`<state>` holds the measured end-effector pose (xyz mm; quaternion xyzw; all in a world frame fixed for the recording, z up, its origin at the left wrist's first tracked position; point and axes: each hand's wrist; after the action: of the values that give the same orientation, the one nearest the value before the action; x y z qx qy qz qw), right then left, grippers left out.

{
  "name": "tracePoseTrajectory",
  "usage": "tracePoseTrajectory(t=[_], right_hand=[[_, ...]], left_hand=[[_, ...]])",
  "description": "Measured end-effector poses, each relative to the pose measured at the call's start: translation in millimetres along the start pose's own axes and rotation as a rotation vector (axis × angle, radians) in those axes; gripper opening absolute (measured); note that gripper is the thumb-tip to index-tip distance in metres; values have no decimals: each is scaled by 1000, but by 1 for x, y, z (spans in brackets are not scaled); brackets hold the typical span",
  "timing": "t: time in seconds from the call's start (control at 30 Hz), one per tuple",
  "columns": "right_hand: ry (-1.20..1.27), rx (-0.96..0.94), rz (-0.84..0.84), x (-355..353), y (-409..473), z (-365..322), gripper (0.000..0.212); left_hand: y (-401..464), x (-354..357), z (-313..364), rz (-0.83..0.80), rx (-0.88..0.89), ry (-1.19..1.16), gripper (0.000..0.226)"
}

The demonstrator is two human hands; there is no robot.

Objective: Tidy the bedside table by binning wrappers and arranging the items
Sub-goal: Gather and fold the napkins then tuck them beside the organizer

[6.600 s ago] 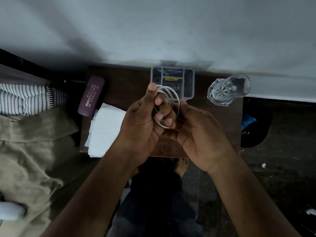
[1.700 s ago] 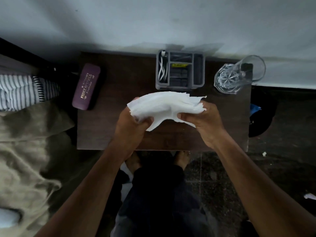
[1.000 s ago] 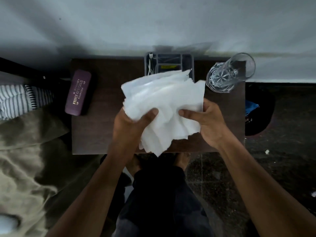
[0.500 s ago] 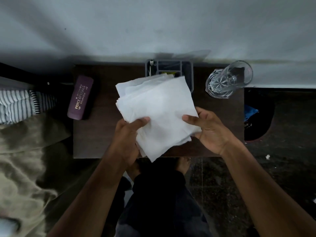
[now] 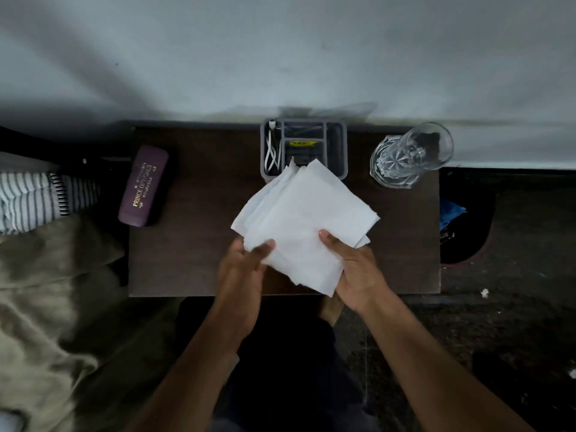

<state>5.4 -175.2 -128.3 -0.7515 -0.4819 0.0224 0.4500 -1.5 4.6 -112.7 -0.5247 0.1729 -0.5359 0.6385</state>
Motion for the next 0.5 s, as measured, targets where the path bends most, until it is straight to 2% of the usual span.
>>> tracePoseTrajectory(t=[0.07,0.2,0.33,0.5], right_hand=[[-100,-45,-39,-4,5,-10,54],[-298,-32,-166,-13,14,-31,45],[-436,73,-278,-19,22,-48,34],[-463,123,-329,-14,25,-45,42]], left_hand=[[7,-17,19,14,21,42,60],[19,-34,47,-33,-23,316,84],[22,-21,51,-109,-41,351,68],[20,-3,29,-288,-139,228,59]])
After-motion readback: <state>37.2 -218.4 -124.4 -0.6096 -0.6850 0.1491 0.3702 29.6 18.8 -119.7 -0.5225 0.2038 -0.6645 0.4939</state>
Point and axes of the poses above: each hand's wrist, its own y-axis towards the middle knuckle, its own x-axis out of the palm, z = x × y, and after that the axes turned 11 degrees about -x, right-handed
